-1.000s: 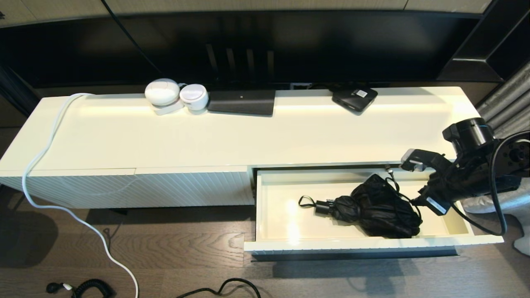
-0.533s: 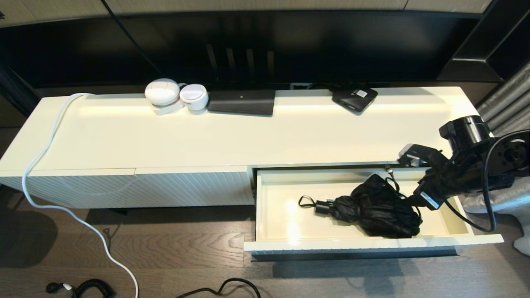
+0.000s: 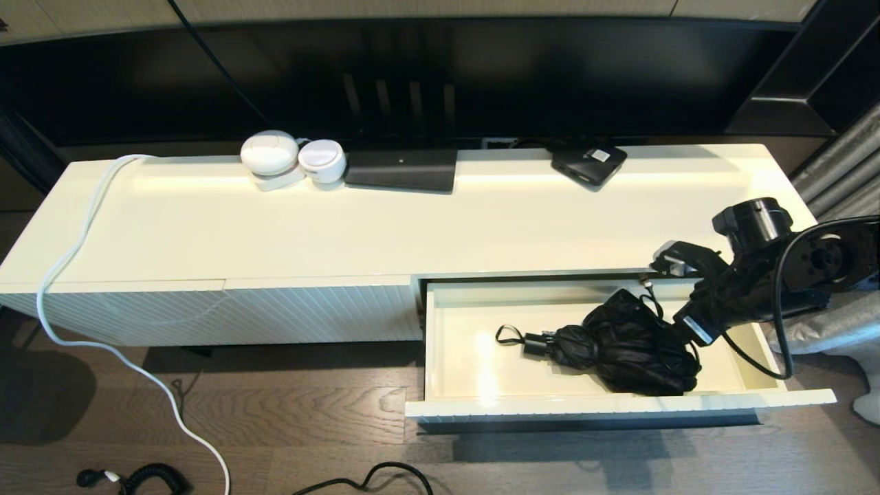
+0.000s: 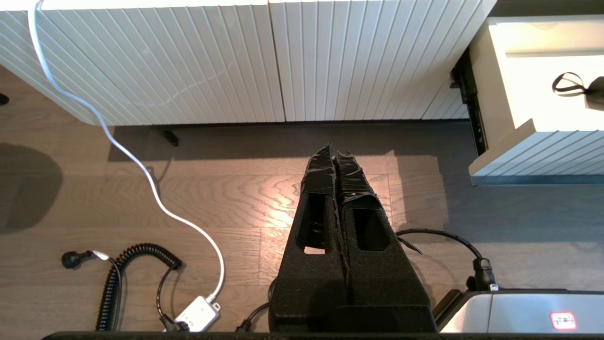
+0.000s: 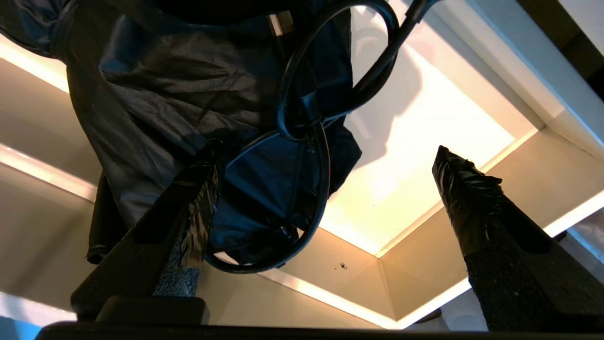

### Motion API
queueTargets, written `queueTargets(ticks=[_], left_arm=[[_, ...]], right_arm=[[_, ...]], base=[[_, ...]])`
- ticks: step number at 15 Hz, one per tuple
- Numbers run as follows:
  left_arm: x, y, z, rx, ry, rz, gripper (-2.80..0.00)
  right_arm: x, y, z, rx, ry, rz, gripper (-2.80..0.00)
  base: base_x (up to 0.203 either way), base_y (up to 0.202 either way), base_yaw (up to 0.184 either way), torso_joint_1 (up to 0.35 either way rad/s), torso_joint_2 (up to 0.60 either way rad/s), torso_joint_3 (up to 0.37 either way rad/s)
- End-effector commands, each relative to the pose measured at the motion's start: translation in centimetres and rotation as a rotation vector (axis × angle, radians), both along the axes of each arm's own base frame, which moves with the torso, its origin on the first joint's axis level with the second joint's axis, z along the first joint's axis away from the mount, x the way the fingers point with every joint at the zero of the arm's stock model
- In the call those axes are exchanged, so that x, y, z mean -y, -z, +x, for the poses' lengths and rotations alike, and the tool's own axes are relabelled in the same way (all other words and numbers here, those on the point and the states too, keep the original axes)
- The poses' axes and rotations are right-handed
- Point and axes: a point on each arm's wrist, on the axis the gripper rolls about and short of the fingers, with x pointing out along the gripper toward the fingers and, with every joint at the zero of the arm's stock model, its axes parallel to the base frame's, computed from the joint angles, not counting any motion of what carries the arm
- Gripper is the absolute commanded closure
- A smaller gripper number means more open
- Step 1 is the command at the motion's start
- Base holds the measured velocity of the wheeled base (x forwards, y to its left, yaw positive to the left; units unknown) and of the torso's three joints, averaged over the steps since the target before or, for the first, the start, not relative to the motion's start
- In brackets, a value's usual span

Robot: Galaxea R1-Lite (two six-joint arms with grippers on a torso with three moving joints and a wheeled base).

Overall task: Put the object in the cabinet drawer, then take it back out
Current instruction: Take the data cable out of the drawer and put it on the table

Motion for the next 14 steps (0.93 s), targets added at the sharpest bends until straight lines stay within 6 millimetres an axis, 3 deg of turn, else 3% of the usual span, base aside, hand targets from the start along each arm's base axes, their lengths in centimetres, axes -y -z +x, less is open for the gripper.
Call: queueTargets(ticks=[1,8,14], left_arm=[[0.0,0.0,0.0,-0.001,0.0,0.0,0.0],[0.0,0.0,0.0,-0.001,0.0,0.0,0.0],[0.0,0.0,0.0,-0.001,0.0,0.0,0.0]], right_arm=[[-0.1,0.4,0.5,-0.011,-0.006,-0.003,-2.8],[-0.1,0.3,1.6,-0.096,-0.001,-0.003,-2.8],[1.2,0.9,2.4,-0.102,0.03,0.001,-2.8]], base=[[0.0,0.0,0.0,0.0,0.0,0.0],[0.0,0.0,0.0,0.0,0.0,0.0],[0.0,0.0,0.0,0.0,0.0,0.0]])
